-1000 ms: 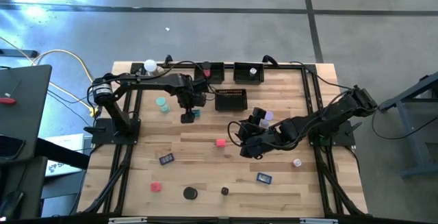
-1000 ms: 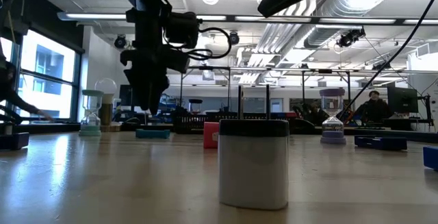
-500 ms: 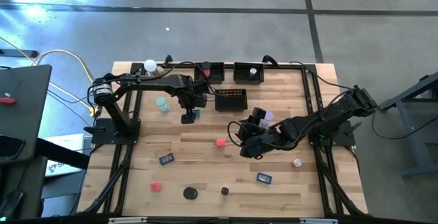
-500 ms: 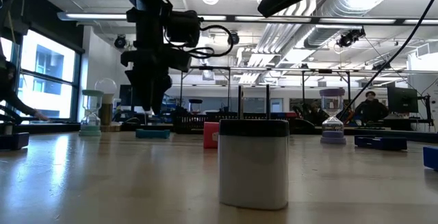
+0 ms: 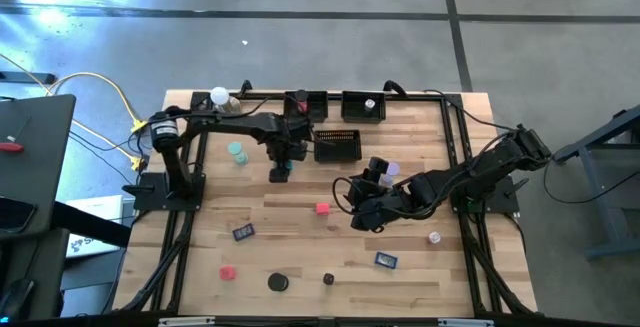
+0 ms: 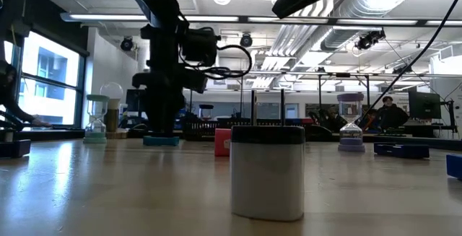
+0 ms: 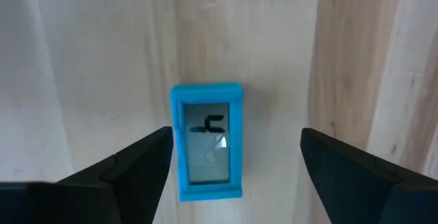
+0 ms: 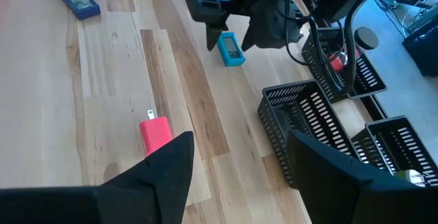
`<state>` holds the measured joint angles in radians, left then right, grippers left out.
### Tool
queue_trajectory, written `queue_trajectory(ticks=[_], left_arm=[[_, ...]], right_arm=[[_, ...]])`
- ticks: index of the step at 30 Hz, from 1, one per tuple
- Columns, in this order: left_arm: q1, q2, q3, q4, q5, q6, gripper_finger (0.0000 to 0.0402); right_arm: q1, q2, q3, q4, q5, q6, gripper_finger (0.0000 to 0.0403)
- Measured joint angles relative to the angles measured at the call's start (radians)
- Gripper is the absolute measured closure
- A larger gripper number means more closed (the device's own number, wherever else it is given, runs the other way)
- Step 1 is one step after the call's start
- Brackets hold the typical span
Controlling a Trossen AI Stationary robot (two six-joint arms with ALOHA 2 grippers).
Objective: Pick & Place Office items
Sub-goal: Put the light blue digital timer into the bottom black bin
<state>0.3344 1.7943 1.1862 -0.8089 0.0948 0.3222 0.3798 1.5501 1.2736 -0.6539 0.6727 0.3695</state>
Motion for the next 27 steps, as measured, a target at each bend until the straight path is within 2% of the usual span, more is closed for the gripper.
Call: queue_trajectory(ticks=[18,22,27], left_arm=[[0.016,0.090,-0.004,0.010,-0.023,-0.017,0.0098],[0.009,0.092,-0.005,0.013,-0.037,-0.031,0.0126],[-0.009,0.093,-0.006,0.016,-0.080,-0.057,0.0196]], right_arm=[[0.000,0.000,0.000,-0.002,-0.014,-0.007,0.0182],[0.000,0.000,0.000,-0.002,-0.018,-0.007,0.0182],[0.000,0.000,0.000,-0.002,-0.018,-0.007,0.0182]])
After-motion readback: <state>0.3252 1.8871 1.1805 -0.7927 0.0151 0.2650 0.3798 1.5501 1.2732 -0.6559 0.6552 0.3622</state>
